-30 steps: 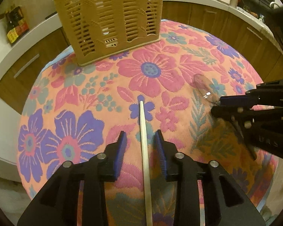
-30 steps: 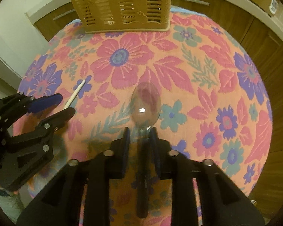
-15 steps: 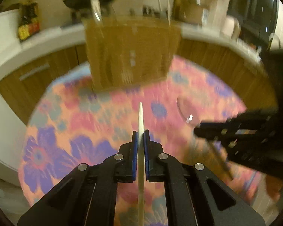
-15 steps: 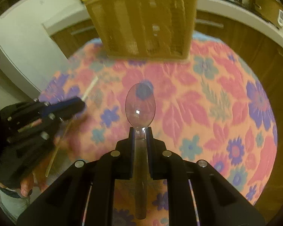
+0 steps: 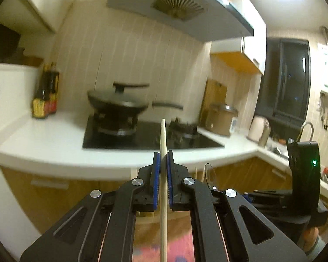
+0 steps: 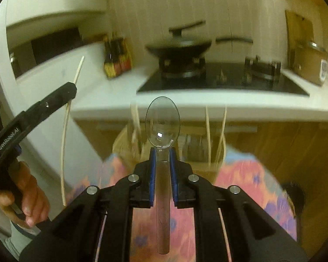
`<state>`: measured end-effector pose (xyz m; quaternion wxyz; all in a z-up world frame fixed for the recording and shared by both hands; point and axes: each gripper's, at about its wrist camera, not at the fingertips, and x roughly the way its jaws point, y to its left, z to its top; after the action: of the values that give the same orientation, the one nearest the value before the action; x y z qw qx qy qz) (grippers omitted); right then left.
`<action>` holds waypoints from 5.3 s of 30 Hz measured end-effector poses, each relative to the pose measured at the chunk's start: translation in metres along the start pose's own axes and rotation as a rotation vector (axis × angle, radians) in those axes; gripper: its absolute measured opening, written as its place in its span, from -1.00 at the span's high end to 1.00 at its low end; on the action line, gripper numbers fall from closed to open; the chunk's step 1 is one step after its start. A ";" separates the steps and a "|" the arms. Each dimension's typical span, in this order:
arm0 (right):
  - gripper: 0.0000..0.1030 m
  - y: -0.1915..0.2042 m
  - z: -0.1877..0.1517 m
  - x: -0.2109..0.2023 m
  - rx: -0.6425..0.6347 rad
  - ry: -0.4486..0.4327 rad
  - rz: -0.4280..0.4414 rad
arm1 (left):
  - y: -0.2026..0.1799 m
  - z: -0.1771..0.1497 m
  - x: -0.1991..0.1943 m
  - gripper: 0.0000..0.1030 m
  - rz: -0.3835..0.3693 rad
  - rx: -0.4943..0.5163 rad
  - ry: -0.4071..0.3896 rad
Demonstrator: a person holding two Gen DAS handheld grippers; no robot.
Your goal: Organize utensils
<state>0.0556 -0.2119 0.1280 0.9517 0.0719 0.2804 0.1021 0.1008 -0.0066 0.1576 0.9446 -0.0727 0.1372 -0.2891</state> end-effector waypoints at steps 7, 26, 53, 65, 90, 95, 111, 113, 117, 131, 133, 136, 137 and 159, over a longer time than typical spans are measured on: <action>0.81 -0.013 0.045 0.007 0.019 -0.152 0.021 | 0.005 0.020 0.036 0.92 -0.032 -0.009 -0.089; 0.81 -0.014 0.042 0.080 0.031 -0.349 -0.042 | 0.036 -0.010 0.095 0.92 0.059 -0.047 -0.202; -0.02 -0.001 -0.060 -0.020 0.020 -0.250 -0.030 | 0.039 -0.067 -0.029 -0.66 0.099 -0.045 -0.072; -0.17 0.000 -0.125 -0.036 0.035 -0.151 -0.093 | 0.015 -0.126 -0.073 -0.68 0.088 -0.082 0.042; -0.39 0.000 -0.187 -0.024 -0.023 -0.157 -0.255 | -0.041 -0.186 -0.073 -0.83 0.400 0.090 -0.002; -0.39 -0.004 -0.187 -0.021 -0.002 -0.146 -0.260 | -0.038 -0.185 -0.073 -0.85 0.407 0.076 0.007; -0.39 -0.002 -0.188 -0.017 -0.004 -0.129 -0.260 | -0.039 -0.187 -0.068 -0.85 0.410 0.099 0.031; -0.40 0.000 -0.188 -0.017 -0.012 -0.129 -0.264 | -0.038 -0.187 -0.068 -0.85 0.410 0.094 0.034; -0.40 0.000 -0.188 -0.016 -0.008 -0.128 -0.264 | -0.035 -0.186 -0.067 -0.85 0.408 0.079 0.040; -0.40 -0.001 -0.187 -0.020 0.018 -0.147 -0.276 | -0.035 -0.187 -0.062 -0.85 0.401 0.078 0.060; -0.40 -0.002 -0.187 -0.019 0.020 -0.144 -0.274 | -0.034 -0.187 -0.062 -0.85 0.401 0.072 0.063; -0.43 -0.002 -0.186 -0.017 0.024 -0.134 -0.268 | -0.032 -0.187 -0.060 -0.85 0.396 0.063 0.075; -0.44 -0.003 -0.186 -0.017 0.026 -0.133 -0.267 | -0.030 -0.187 -0.059 -0.85 0.390 0.057 0.083; -0.49 -0.002 -0.186 -0.014 0.030 -0.120 -0.280 | -0.029 -0.188 -0.056 -0.85 0.387 0.051 0.106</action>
<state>-0.0574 -0.2020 -0.0201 0.9705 0.0525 0.2321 -0.0401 -0.0151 -0.0097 -0.0030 0.9755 -0.0058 0.1907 -0.1091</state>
